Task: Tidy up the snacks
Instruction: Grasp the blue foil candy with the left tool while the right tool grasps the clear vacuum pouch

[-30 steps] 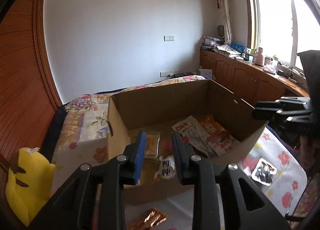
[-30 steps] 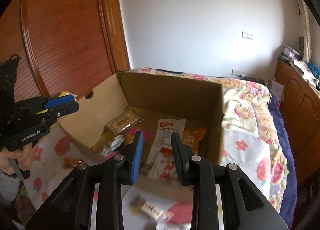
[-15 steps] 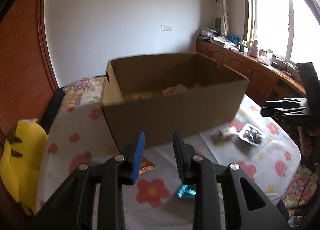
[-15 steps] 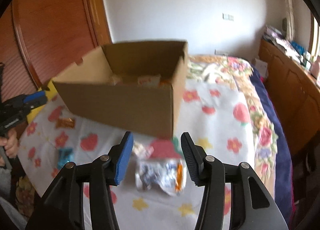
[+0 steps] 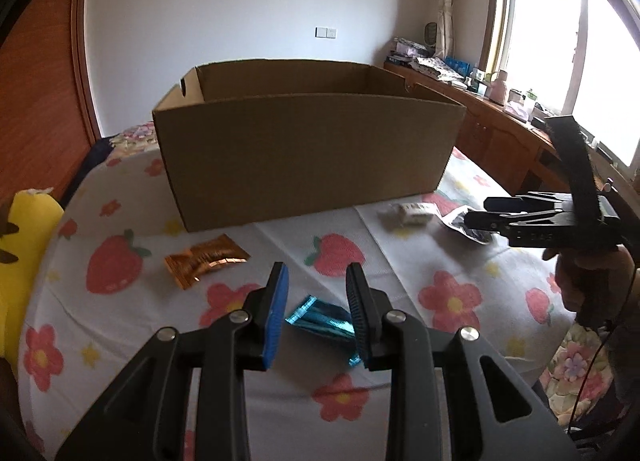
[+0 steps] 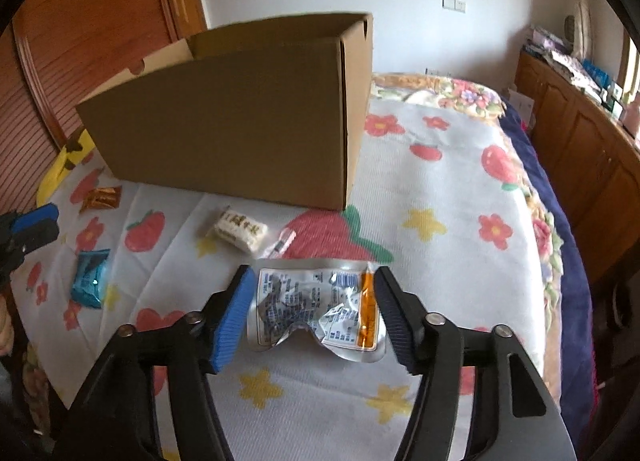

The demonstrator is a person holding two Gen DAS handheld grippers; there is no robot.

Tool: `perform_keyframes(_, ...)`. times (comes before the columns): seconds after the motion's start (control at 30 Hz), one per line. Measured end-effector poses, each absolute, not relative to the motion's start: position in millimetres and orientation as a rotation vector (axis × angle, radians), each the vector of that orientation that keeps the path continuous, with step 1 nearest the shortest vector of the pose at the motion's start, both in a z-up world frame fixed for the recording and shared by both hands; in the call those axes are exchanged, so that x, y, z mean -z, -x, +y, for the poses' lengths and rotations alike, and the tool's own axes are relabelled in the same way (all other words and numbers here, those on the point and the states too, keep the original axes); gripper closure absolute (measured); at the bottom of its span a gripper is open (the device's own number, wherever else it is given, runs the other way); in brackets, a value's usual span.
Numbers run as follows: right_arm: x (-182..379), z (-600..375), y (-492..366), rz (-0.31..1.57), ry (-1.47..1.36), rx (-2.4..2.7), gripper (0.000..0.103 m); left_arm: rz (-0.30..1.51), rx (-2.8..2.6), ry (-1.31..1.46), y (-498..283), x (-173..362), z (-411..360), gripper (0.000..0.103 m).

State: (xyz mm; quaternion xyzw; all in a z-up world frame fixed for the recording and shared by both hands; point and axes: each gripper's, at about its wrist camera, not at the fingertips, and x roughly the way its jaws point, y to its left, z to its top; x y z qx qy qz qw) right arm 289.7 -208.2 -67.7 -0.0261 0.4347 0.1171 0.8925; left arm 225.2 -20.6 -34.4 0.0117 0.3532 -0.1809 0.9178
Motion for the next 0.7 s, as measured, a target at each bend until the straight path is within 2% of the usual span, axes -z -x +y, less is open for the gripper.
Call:
perform_keyframes(0.4,90.1,-200.4,-292.0,0.952,0.159,-0.228,0.017,0.758,0.366,-0.007,-217.9,46.5,-26.7,0.072)
perform_keyframes(0.7,91.1,-202.6,-290.9,0.948,0.148,-0.225,0.017,0.816,0.326,0.014,-219.6,65.3,-28.2,0.070)
